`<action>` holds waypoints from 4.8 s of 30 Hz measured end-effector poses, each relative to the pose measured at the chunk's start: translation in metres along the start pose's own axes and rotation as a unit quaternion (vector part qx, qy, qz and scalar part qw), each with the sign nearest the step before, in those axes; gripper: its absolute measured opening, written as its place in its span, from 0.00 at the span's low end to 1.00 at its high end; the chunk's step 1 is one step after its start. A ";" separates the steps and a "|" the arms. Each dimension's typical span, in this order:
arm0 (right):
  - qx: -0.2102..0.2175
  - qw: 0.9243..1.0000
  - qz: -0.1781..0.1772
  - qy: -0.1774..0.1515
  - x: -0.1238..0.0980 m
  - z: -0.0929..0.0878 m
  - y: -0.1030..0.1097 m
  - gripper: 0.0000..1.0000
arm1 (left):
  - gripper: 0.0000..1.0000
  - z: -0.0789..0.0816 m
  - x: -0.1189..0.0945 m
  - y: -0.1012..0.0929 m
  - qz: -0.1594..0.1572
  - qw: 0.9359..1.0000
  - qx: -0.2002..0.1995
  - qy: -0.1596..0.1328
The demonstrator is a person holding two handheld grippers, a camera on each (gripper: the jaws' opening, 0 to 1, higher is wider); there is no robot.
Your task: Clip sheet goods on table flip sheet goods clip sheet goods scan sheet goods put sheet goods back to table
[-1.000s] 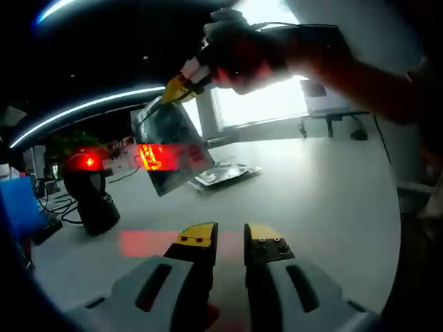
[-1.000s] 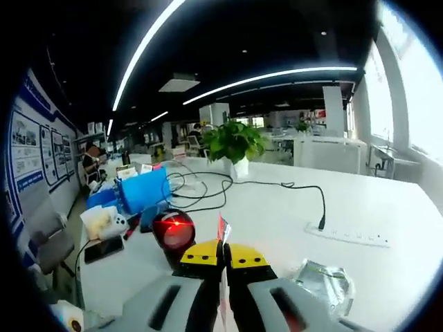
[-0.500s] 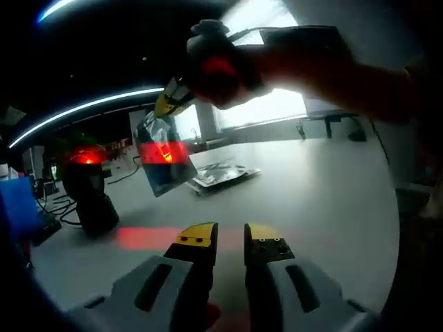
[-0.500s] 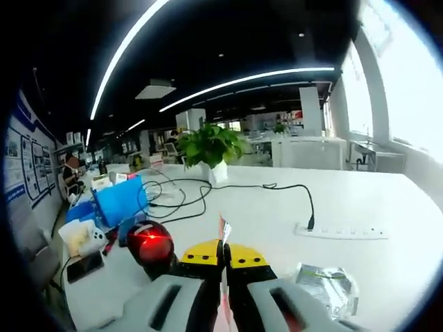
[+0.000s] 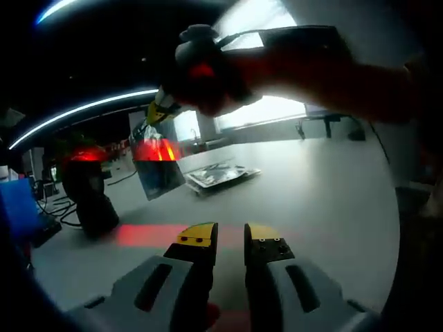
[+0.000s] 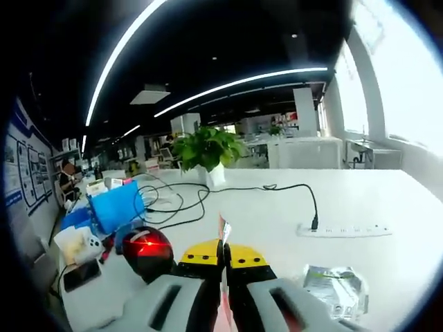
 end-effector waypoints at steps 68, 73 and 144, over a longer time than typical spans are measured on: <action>-0.108 0.992 0.070 0.009 -0.091 0.007 -0.079 0.00 | 0.08 -0.001 0.001 0.002 0.006 1.000 0.015 0.006; -0.091 0.991 0.090 0.029 -0.089 0.001 -0.087 0.00 | 0.08 -0.001 0.001 0.002 0.007 1.000 0.019 0.008; -0.257 0.959 -0.008 0.120 0.027 -0.074 -0.182 0.01 | 0.08 -0.004 0.002 -0.001 0.006 0.999 0.035 0.016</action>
Point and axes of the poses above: the point that each gripper's makers call its tool centre point, and the gripper's own axes: x roughly forward along the fingers, y roughly to its left, z roughly out of its top, the point moved 6 cm from there along -x, roughly backward along the fingers, and after that the axes turned 4 degrees about -z, right-handed, at the moved point
